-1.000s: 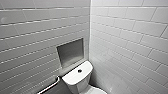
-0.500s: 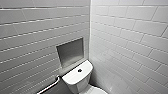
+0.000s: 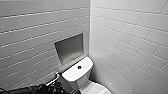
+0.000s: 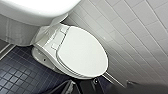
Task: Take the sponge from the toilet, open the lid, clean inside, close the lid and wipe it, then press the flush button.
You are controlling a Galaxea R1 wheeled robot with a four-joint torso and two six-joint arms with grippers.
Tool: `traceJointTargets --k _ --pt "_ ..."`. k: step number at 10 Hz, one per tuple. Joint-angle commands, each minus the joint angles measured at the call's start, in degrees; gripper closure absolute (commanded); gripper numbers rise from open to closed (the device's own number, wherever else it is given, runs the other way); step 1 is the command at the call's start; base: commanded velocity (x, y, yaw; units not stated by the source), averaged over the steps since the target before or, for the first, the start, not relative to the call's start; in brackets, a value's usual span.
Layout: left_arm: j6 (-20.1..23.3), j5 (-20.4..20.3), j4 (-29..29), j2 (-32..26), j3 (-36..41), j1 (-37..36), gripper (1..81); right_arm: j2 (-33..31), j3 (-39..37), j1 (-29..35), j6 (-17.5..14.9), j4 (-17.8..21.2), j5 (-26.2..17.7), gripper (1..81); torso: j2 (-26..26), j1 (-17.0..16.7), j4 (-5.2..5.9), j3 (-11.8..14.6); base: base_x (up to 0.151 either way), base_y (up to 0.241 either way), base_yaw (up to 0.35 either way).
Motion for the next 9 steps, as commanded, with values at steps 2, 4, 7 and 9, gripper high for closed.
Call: traceJointTargets --k 2,4,7,9 --pt "-1.3 5.6 -4.4 3.3 -2.8 -12.6 1.0 -1.7 1.5 1.1 0.0 0.8 -3.7 81.1 0.0 0.0 0.0 -4.2 0.0 0.0 0.0" --pt "-4.0 6.6 -4.5 5.5 -4.9 -15.7 1.0 -1.7 1.4 1.3 0.0 0.8 -3.7 81.1 0.0 0.0 0.0 -3.8 0.0 0.0 0.0" --pt "-8.2 6.6 -4.4 8.2 -7.8 -19.7 1.0 -1.0 0.9 1.4 0.0 0.8 -3.7 81.1 0.1 0.0 0.0 -4.2 0.0 0.0 0.0" --pt "-10.3 6.6 -4.4 9.8 -10.0 -21.7 1.0 -0.5 0.2 1.4 0.0 1.2 -3.7 81.1 0.1 0.0 0.0 -4.3 0.0 0.0 0.0"
